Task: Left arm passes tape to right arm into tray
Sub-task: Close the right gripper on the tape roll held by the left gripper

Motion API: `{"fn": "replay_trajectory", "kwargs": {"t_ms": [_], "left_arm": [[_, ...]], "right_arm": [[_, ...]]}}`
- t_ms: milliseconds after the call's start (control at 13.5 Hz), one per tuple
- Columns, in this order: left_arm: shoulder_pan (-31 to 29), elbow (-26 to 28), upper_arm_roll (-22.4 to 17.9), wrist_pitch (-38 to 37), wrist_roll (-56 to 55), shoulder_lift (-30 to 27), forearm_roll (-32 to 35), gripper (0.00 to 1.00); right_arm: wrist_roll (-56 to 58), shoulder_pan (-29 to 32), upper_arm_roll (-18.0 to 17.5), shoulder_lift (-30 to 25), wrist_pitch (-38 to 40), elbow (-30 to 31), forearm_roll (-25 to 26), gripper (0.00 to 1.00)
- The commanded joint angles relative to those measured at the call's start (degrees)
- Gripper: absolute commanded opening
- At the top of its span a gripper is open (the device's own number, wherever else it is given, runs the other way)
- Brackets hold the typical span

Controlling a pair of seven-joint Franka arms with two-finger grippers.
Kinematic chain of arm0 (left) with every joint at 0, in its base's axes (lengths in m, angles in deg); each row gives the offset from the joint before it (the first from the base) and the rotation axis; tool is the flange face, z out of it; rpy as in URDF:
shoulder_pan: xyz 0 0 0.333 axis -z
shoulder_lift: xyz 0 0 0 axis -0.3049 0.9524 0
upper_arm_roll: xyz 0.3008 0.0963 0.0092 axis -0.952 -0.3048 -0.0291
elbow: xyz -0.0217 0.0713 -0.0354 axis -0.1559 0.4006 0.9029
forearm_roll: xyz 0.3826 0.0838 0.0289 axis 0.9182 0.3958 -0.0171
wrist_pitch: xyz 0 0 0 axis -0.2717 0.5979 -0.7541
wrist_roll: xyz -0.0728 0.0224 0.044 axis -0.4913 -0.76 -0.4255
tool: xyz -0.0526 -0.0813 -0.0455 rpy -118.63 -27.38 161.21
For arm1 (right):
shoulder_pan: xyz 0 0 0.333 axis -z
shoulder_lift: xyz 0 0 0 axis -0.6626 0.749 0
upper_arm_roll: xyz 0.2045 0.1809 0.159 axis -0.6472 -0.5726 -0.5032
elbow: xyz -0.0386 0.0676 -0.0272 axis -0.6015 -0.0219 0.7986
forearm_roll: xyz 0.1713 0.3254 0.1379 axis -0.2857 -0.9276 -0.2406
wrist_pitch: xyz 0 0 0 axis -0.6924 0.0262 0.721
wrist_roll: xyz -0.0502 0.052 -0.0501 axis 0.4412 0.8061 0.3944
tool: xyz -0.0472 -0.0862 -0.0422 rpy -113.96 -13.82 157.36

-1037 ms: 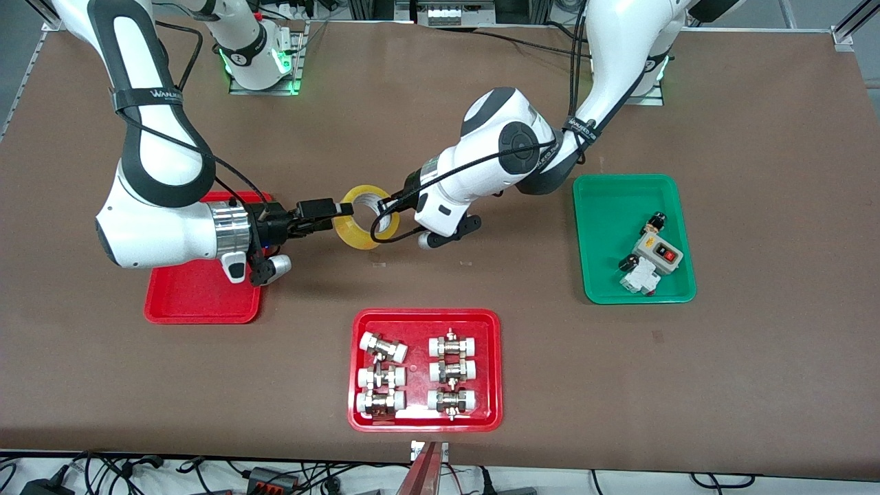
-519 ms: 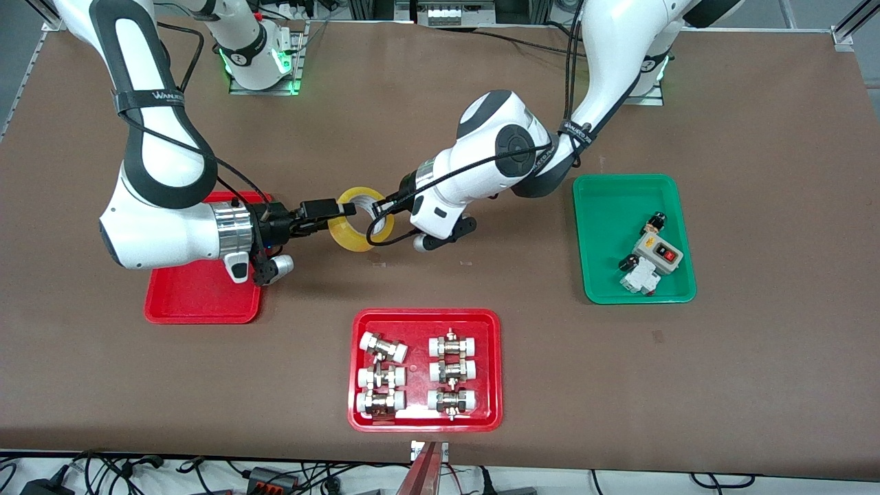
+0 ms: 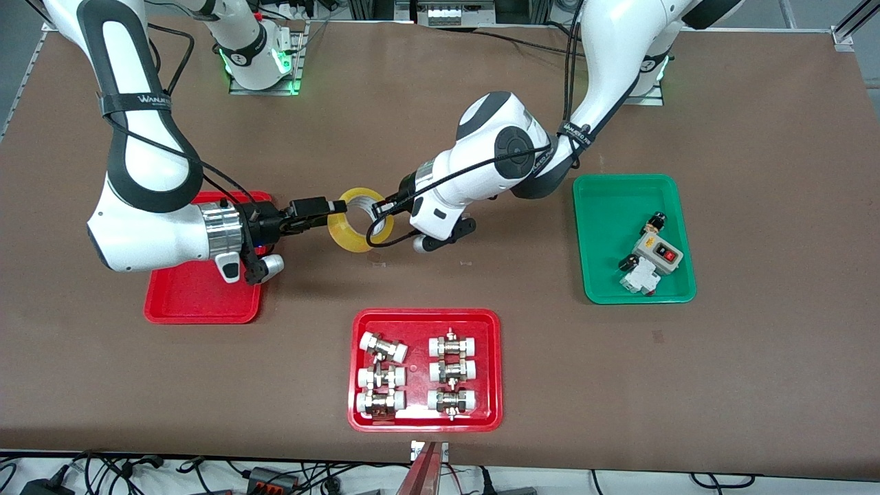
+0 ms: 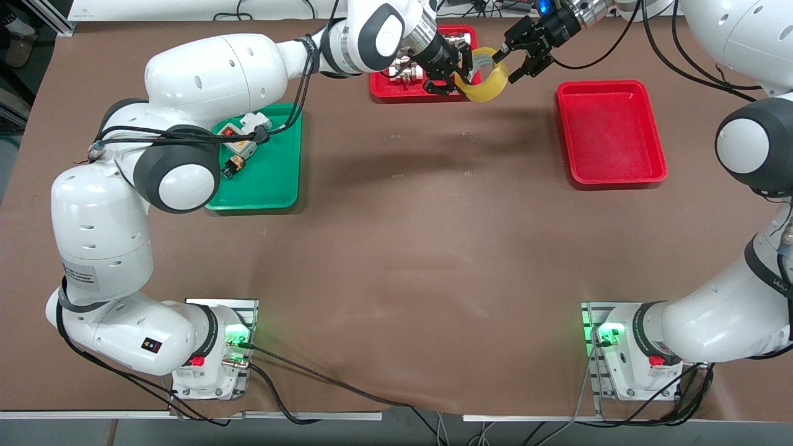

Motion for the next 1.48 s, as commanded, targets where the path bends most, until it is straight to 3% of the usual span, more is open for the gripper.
{"fn": "replay_trajectory", "kwargs": {"t_ms": [0, 74, 222, 296, 519, 815, 1037, 1111, 1185, 1259, 1407], "left_arm": [[0.64, -2.16, -0.06, 0.02, -0.85, 0.66, -0.04, 0.0], [0.64, -2.16, -0.15, 0.02, -0.85, 0.66, -0.12, 0.0], [0.64, -2.16, -0.06, 0.02, -0.94, 0.66, -0.12, 0.0], [0.64, -2.16, -0.06, 0.02, -1.03, 0.66, -0.12, 0.0], [0.64, -2.16, -0.15, 0.02, -1.47, 0.57, -0.12, 0.0], [0.55, -2.07, -0.15, -0.16, -1.38, 0.57, -0.04, 0.0], [0.55, -2.07, -0.24, -0.68, -1.38, 0.22, 0.58, 0.06], [0.46, -2.07, -0.24, -0.86, -1.55, 0.04, 0.49, 0.14], [0.64, -1.98, -0.5, -0.86, -2.86, 0.04, 0.67, 0.67], [0.64, -1.89, -0.5, -0.86, -2.96, 0.04, 2.15, 1.0], [0.55, -1.98, -0.06, -0.86, -4.8, 0.04, 4.01, 1.0]], "right_arm": [[1.01, 0.04, -0.05, 0.29, 0.75, -0.7, -1.62, 0.85], [1.01, 0.04, -0.05, 0.29, 0.84, -0.7, -1.79, 0.74], [1.01, 0.04, -0.05, 0.29, 1.19, -0.7, -1.8, 0.39], [0.92, 0.04, -0.05, 0.29, 1.19, -0.7, -1.8, 0.29], [1.01, 0.13, -0.05, 0.29, 1.1, -0.7, -1.8, 0.2], [1.01, 0.13, -0.14, 0.29, 1.1, -0.79, -1.8, 0.2], [1.09, 0.13, -0.05, 0.29, 1.1, -0.7, -1.8, 0.19], [1.09, 0.13, -0.14, 0.29, 1.1, -0.7, -1.8, 0.19], [1.18, 0.13, -0.05, 0.29, 1.1, -0.7, -1.8, 0.19], [1.53, 0.13, -0.05, 0.29, 1.1, -0.7, -1.8, 0.19], [1.8, 0.13, -0.05, 0.29, 1.1, -0.7, -1.8, 0.19]]}}
